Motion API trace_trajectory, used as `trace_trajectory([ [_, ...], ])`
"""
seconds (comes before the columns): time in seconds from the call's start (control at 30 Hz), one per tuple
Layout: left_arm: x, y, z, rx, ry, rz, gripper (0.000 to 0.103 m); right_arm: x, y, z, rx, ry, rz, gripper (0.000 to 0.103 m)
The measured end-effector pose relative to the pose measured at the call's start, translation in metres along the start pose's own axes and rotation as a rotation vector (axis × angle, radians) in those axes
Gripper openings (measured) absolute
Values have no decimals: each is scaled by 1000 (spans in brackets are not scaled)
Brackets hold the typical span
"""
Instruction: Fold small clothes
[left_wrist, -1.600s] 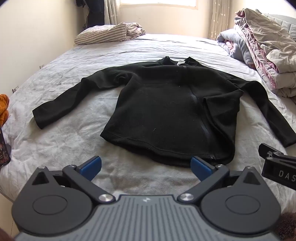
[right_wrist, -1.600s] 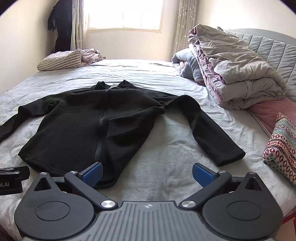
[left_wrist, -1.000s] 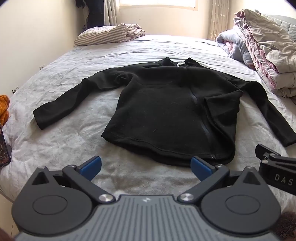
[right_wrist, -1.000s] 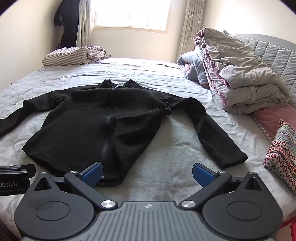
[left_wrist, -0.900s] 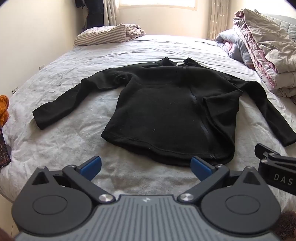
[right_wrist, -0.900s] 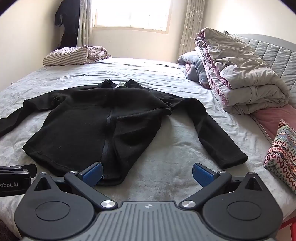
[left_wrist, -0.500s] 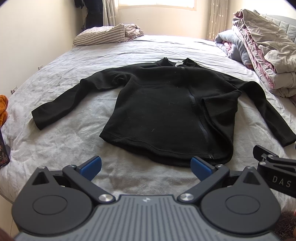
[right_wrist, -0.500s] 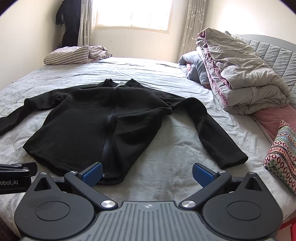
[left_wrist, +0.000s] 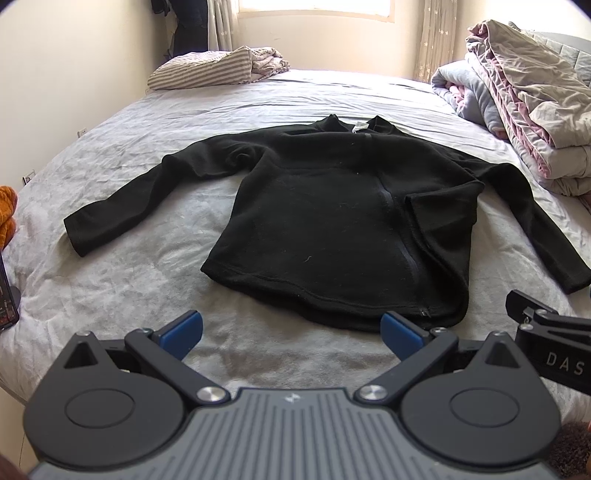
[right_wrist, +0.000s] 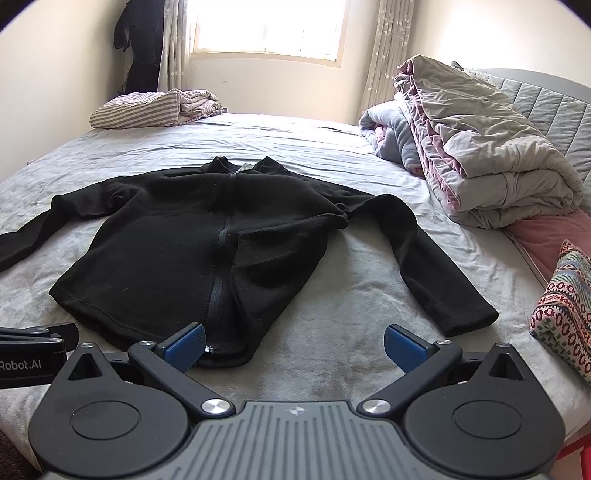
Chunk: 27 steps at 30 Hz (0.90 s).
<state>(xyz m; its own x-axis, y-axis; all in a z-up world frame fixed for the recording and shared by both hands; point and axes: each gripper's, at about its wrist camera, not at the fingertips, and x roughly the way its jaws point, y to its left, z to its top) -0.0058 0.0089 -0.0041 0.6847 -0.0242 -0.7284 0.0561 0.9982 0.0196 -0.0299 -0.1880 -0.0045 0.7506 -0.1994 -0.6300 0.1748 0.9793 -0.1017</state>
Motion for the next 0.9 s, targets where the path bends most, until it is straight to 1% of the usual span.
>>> trace_trajectory([
  [0.9,1,1,1,0,-1,3,102,0,2,0,4,5,7,103],
])
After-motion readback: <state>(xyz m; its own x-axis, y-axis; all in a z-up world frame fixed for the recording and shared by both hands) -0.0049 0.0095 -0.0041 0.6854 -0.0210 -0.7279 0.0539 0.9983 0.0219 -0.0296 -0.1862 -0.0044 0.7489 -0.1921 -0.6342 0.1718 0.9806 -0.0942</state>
